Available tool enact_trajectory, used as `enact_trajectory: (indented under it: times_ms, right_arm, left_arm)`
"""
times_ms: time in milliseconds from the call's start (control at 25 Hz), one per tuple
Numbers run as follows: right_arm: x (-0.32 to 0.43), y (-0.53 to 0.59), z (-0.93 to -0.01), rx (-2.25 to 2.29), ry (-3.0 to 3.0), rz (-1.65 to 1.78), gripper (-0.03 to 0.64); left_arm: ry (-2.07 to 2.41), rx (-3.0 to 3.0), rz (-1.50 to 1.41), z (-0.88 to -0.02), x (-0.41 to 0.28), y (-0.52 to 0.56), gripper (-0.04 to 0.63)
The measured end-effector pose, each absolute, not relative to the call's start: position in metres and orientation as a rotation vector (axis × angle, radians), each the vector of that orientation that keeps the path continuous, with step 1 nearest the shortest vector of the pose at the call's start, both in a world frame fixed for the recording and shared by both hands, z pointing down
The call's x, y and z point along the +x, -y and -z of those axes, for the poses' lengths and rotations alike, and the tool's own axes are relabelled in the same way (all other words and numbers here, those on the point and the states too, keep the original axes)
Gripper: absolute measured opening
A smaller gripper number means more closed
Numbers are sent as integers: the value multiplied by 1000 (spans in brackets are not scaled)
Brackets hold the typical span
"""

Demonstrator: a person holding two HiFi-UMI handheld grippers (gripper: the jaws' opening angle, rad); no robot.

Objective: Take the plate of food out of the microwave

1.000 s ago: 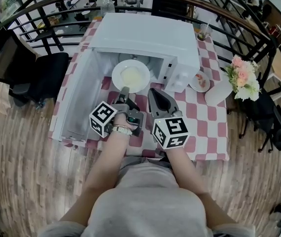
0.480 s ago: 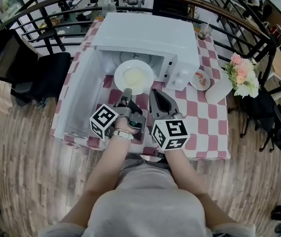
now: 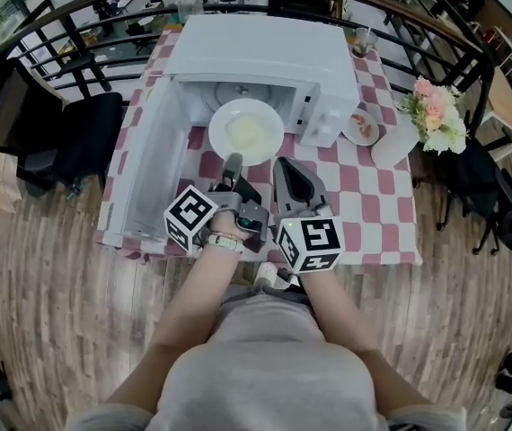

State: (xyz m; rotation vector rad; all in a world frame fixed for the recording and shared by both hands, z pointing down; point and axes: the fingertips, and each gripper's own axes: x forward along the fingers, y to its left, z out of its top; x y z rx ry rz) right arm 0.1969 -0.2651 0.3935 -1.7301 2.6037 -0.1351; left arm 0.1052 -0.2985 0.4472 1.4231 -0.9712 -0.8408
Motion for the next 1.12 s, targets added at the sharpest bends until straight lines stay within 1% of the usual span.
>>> enact_trajectory:
  times_ms: [560,1120]
  right_arm:
    - [205,231,-383,-1833,-2534,112,23]
    - [204,227,-375,-1849,-2573,39,23]
  left_arm:
    - [928,1473,827,-427,106,263,17]
    - [917,1441,840,-424,106,260,17]
